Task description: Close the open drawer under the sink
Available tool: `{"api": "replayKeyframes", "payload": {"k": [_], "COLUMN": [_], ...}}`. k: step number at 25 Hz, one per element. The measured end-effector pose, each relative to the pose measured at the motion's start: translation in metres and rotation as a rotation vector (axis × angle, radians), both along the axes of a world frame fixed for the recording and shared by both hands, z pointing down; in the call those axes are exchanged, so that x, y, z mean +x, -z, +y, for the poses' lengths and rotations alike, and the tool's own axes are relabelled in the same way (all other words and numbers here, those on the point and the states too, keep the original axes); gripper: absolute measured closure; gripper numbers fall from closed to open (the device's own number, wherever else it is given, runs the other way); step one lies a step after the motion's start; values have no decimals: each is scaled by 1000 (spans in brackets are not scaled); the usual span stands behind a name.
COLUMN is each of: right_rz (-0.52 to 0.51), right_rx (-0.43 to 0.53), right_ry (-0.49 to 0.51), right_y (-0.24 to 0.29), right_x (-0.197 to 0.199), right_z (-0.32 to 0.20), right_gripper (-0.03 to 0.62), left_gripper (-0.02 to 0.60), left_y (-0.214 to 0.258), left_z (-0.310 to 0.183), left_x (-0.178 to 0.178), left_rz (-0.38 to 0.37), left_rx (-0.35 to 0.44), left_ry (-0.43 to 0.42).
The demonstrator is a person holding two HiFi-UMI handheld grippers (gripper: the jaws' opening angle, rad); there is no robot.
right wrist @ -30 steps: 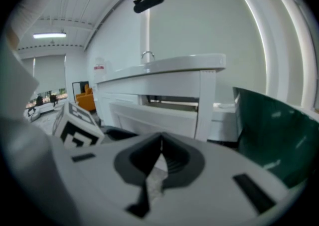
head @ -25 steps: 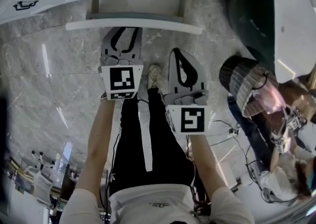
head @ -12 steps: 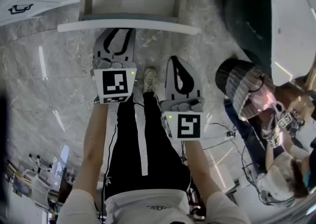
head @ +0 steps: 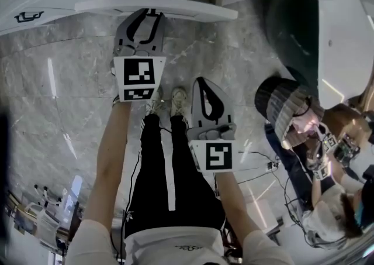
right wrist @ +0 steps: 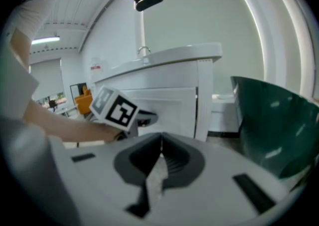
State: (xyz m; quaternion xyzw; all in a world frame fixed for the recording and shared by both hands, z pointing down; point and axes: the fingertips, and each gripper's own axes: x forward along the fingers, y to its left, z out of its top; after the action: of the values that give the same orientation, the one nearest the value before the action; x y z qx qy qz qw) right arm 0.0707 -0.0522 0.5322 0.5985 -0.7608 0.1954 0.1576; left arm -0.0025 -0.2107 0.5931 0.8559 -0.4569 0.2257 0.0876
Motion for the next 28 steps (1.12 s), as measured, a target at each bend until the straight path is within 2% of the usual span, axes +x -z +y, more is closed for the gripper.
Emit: {"api": "replayKeyframes", "payload": {"k": [7,14,19,28], "right_rz": [-2,9,6,-3], "right_rx": [0,44,56,42], "right_ry": [-29,-53,-51,-34], "right_y": [4,7,10,10], "right_x": [3,7,0,-9], "right_z": [-21,-39,-48,-56], "right_gripper": [565,565,565,565], "left_gripper": [445,445,446,446], "left_y": [-2,-3,-5,-4], "left_z": [-36,-40,-49,-55], "left_x": [8,11,14,14], "left_rz": [-7,13,27,36], "left_rx": [8,24,0,-15], "left_ry": [-1,8,-3,-19]}}
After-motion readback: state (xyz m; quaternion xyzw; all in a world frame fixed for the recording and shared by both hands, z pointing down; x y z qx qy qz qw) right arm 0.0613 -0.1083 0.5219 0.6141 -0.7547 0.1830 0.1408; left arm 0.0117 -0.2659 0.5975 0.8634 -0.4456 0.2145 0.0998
